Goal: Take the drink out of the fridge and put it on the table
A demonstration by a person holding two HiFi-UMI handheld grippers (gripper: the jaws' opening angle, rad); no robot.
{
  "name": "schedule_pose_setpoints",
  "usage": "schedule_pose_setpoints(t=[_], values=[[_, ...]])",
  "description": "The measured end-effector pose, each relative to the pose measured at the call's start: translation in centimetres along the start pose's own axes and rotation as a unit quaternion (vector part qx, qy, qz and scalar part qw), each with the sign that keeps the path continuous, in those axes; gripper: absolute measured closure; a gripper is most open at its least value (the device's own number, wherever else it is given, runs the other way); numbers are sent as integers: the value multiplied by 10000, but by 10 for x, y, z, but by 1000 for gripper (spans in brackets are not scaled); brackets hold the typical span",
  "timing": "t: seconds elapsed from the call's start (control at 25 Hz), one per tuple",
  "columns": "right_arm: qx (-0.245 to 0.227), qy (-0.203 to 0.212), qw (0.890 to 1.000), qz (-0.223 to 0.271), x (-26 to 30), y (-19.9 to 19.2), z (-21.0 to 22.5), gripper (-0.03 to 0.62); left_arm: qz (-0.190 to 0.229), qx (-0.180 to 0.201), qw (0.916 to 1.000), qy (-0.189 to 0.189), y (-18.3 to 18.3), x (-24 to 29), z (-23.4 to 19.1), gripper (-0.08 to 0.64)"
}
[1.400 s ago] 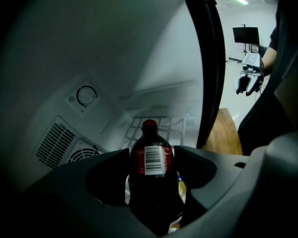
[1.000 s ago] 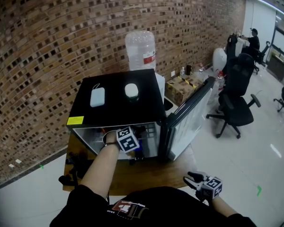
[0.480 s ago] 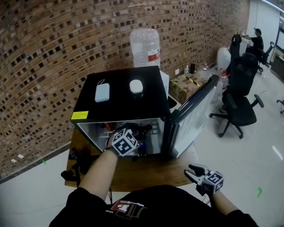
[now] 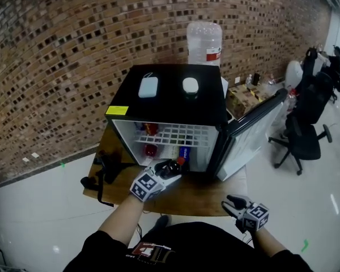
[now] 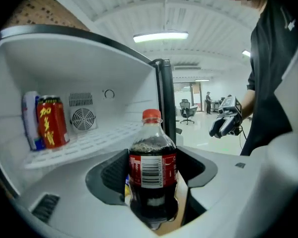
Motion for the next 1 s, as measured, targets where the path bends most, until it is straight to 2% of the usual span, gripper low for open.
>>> schedule_pose_setpoints(t=[0.16,0.32,0.52,0.8,1.0], values=[[-13,151,9995,-268,13,-14,-8,407,113,-554,9984,72,-54,-4,20,259],[-110,198,9994,-260,40,-20,-20,407,243,-943,9952,39,-105,-9,29,259],[-117,101,9999,44,91,-13,-32,407,494,-858,9949,-213,-135,-11,28,259],[-174,151,9997,-116,157,-26,-51,407,828,-909,9898,-715,-168,6,32,259],[-243,-4,9997,57,182,-41,-49,407,1149,-797,9869,-807,-192,9,35,259]])
Point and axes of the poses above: the fingertips, and each gripper's own axes: x forward along the fingers, z to its right, y out of its top, the point moved 8 cm from there along -x, backward along the fingers, and after that the axes turned 3 degrees about x, right-handed, at the moved point
